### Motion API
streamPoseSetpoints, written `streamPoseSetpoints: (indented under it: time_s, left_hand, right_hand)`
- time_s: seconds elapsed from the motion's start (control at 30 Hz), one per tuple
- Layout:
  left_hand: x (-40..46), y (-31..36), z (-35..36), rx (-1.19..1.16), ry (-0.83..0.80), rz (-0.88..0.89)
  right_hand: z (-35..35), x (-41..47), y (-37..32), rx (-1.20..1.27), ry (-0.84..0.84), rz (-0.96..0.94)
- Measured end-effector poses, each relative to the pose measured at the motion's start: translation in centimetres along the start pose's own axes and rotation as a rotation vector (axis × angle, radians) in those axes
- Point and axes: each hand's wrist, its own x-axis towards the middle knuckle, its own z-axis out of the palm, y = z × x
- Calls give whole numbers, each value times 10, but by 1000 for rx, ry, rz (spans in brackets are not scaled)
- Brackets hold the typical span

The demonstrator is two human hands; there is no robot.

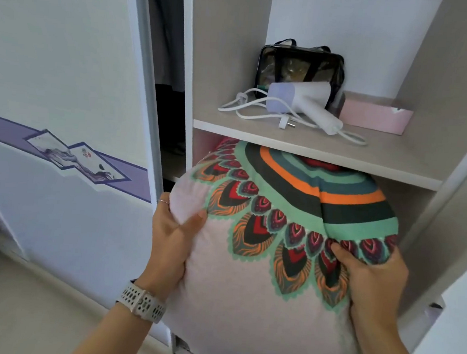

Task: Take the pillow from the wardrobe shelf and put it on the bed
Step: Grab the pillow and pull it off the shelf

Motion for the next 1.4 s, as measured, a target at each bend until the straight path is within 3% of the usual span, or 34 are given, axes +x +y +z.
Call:
streamPoseSetpoints:
  time_s: [0.37, 0.63, 0.97, 1.4]
  left_hand:
    - [-24, 5, -11, 17, 40, 61]
    - [-46, 18, 19, 76, 99, 125]
    - [-132, 18, 62, 243, 273, 217]
    - [-246, 71, 76, 346, 505, 354]
  right_hand:
    - [-15, -23, 6, -7, -4, 1]
    - [-26, -6, 8, 29, -38, 36]
    - [-86, 14, 21, 173, -250, 33]
    - [-126, -22, -6, 296, -423, 17]
